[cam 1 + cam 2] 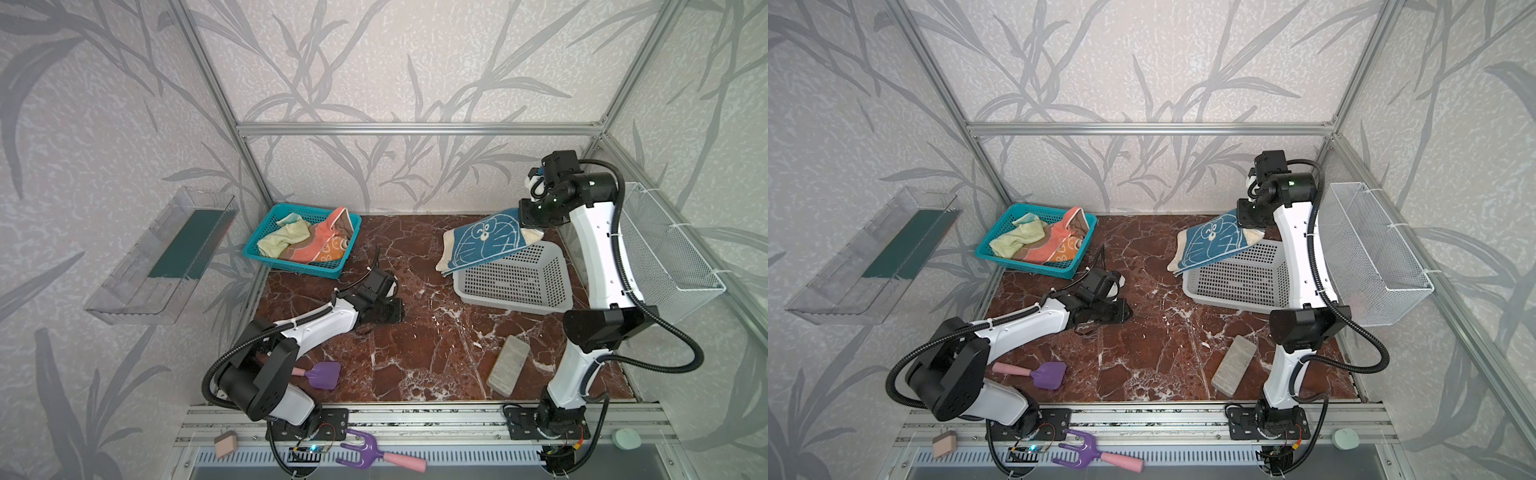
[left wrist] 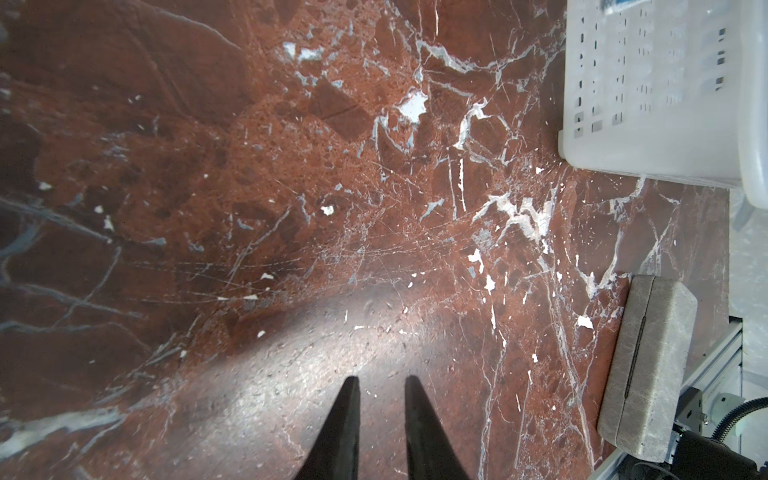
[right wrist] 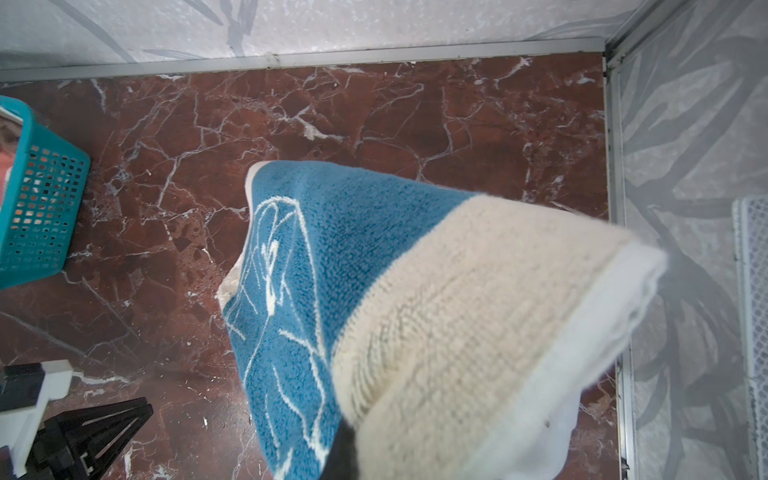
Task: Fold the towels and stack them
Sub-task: 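Lower the towel onto the white basket with the right gripper, then open the right gripper over the basket while the left gripper reaches toward the teal basket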
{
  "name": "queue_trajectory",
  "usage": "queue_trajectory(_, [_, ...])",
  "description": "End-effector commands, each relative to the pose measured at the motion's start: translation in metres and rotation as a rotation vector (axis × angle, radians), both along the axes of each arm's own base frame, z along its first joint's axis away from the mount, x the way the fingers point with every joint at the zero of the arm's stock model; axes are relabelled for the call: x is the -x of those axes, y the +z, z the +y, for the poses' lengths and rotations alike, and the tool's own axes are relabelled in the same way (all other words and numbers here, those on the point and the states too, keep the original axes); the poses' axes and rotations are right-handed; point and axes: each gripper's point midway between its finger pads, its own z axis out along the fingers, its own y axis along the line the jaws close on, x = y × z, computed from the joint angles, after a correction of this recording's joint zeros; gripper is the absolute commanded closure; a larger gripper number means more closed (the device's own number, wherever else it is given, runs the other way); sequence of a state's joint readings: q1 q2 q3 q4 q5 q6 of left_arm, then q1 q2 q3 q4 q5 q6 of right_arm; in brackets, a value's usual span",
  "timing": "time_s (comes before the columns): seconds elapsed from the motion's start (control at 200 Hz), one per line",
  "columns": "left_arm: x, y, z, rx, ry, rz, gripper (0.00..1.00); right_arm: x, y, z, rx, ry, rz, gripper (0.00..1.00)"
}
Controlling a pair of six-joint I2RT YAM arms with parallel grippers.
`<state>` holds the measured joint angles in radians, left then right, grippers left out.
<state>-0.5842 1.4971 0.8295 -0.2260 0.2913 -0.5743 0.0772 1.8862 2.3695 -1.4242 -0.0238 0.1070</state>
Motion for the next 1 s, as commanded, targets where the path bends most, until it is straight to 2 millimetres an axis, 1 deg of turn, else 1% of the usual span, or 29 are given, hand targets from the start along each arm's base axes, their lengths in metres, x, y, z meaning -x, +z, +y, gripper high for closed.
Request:
queue_trajectory(0.0, [-0.002, -0.002, -0.002, 0.005, -0.019, -0.004, 0.78, 0.019, 0.009, -0.020, 0.050, -0.022, 0.000, 1.00])
queue_trajectory(0.035, [-0.001, -0.002, -0.001, 0.006, -0.020, -0.002, 0.78, 0.021, 0.004, -0.025, 0.048, -0.029, 0.011, 1.00])
queue_trajectory(0.1, [-0.002, -0.003, -0.001, 0.007, -0.018, -0.003, 0.78, 0.019, -0.015, -0.029, 0.022, -0.037, 0.040, 1.00])
queue_trajectory(0.155, [-0.001, -0.006, -0.002, 0.009, -0.017, 0.002, 0.78, 0.016, -0.041, -0.033, -0.008, -0.047, 0.071, 1.00])
queue_trajectory(0.165, [-0.001, -0.006, -0.002, 0.010, -0.018, 0.002, 0.78, 0.015, -0.042, -0.033, -0.012, -0.050, 0.070, 1.00])
queue_trajectory(0.18, [-0.001, -0.007, -0.002, 0.011, -0.018, 0.003, 0.78, 0.014, -0.053, -0.035, -0.021, -0.058, 0.084, 1.00])
queue_trajectory(0.205, [-0.001, -0.007, -0.003, 0.014, -0.018, 0.006, 0.78, 0.013, -0.062, -0.035, -0.032, -0.062, 0.093, 1.00])
queue_trajectory(0.22, [-0.001, -0.008, -0.003, 0.014, -0.019, 0.009, 0.78, 0.012, -0.070, -0.036, -0.039, -0.065, 0.104, 1.00])
queue_trajectory(0.225, [0.000, -0.008, -0.003, 0.014, -0.019, 0.010, 0.78, 0.012, -0.076, -0.036, -0.046, -0.069, 0.115, 1.00])
queue_trajectory(0.235, [0.000, -0.008, -0.003, 0.015, -0.020, 0.011, 0.78, 0.011, -0.077, -0.036, -0.049, -0.070, 0.113, 1.00])
queue_trajectory(0.26, [0.001, -0.009, -0.003, 0.015, -0.021, 0.016, 0.78, 0.011, -0.094, -0.038, -0.058, -0.080, 0.136, 1.00])
queue_trajectory(0.27, [0.001, -0.009, -0.003, 0.016, -0.021, 0.018, 0.78, 0.009, -0.095, -0.038, -0.058, -0.080, 0.133, 1.00])
queue_trajectory(0.29, [0.001, -0.009, -0.003, 0.018, -0.021, 0.017, 0.78, 0.009, -0.107, -0.040, -0.058, -0.089, 0.150, 1.00])
queue_trajectory(0.315, [0.002, -0.009, -0.003, 0.018, -0.020, 0.020, 0.78, 0.008, -0.113, -0.041, -0.057, -0.094, 0.159, 1.00])
queue_trajectory(0.32, [0.001, -0.009, -0.002, 0.019, -0.018, 0.019, 0.78, 0.008, -0.118, -0.042, -0.056, -0.096, 0.167, 1.00])
queue_trajectory(0.515, [0.007, -0.014, 0.003, 0.004, -0.013, 0.027, 0.78, 0.000, -0.175, -0.050, -0.031, -0.084, 0.268, 1.00])
queue_trajectory(0.6, [0.008, -0.016, 0.004, 0.002, -0.012, 0.030, 0.78, -0.005, -0.192, -0.053, -0.008, -0.075, 0.282, 1.00])
queue_trajectory(0.695, [0.007, -0.015, 0.003, 0.011, -0.008, 0.030, 0.78, -0.011, -0.207, -0.058, 0.032, -0.051, 0.304, 1.00])
queue_trajectory(0.845, [0.007, -0.016, 0.003, 0.009, -0.007, 0.033, 0.78, -0.011, -0.213, -0.071, 0.111, -0.054, 0.331, 1.00])
queue_trajectory(0.935, [0.007, -0.017, 0.005, 0.002, -0.005, 0.032, 0.78, -0.007, -0.213, -0.081, 0.164, -0.073, 0.337, 1.00])
queue_trajectory(0.995, [0.007, -0.017, 0.004, 0.000, -0.008, 0.031, 0.78, -0.003, -0.211, -0.092, 0.223, -0.104, 0.349, 1.00])
